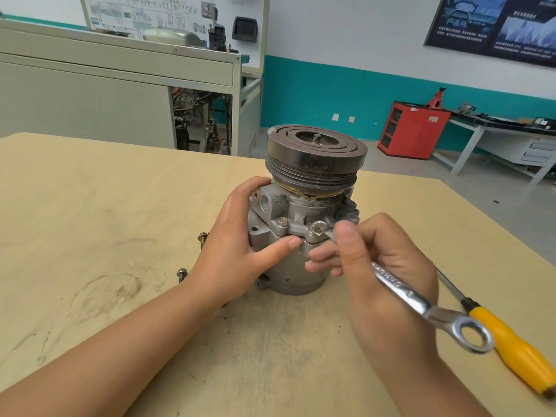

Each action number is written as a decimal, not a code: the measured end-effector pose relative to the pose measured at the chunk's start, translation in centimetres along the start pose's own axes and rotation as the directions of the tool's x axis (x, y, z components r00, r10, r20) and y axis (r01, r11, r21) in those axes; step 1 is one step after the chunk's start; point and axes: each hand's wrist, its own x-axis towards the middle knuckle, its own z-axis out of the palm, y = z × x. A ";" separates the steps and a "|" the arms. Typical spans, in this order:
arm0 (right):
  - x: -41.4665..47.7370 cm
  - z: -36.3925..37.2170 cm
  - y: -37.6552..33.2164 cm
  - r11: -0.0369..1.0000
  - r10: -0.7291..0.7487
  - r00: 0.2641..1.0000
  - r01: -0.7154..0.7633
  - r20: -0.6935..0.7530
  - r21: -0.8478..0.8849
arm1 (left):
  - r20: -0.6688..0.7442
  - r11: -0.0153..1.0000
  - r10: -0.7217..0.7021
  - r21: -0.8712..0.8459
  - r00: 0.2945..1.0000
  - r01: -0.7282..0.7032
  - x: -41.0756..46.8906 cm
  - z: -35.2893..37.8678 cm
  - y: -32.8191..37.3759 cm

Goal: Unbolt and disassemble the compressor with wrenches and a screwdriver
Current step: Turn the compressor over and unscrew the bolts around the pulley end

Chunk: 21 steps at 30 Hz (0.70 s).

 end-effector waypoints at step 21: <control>3.1 -1.5 -0.3 0.820 0.465 0.874 -0.485 0.140 0.304 | 0.002 0.999 0.010 -0.030 1.000 -0.010 0.0 0.0 0.1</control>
